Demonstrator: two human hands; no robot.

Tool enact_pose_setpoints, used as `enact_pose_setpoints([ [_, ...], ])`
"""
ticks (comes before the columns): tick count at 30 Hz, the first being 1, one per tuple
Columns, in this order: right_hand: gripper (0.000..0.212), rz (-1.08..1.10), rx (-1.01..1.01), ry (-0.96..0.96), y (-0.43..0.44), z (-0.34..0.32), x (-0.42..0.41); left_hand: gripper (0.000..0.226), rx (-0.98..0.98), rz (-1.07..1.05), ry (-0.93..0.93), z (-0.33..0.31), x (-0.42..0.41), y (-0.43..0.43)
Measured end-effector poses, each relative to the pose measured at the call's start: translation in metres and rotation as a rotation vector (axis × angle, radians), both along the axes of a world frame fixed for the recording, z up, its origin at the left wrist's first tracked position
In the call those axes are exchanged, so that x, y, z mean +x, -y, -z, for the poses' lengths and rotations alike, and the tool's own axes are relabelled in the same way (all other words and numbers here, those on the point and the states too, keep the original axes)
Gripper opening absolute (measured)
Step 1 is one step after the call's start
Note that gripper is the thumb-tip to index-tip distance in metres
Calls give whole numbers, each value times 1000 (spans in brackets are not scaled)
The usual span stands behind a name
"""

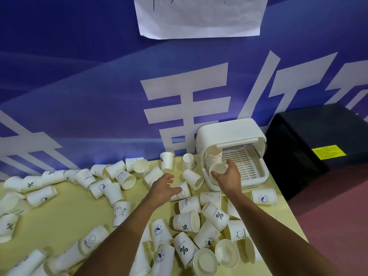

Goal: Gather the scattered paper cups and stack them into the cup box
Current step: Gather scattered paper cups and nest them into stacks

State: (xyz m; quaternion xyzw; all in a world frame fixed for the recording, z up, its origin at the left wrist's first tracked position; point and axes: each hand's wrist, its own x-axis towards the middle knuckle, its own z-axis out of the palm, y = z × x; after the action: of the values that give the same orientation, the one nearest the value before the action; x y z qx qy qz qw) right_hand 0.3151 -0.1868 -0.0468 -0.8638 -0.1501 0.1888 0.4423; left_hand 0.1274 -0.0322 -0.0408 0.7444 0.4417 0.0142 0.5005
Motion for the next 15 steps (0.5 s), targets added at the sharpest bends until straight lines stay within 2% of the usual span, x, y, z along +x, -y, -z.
enact_pose_setpoints([
  [4, 69, -51, 23, 101, -10, -2, -12, 61, 17, -10, 0, -2, -4, -4],
  [9, 66, -242, 22, 58, -37, -3, -40, 58, 49, -35, 12, -9, -24, -15],
  [15, 64, -458, -31, 40, -90, -2, -83, 45, 106, -164, 7, -20, -87, -48],
])
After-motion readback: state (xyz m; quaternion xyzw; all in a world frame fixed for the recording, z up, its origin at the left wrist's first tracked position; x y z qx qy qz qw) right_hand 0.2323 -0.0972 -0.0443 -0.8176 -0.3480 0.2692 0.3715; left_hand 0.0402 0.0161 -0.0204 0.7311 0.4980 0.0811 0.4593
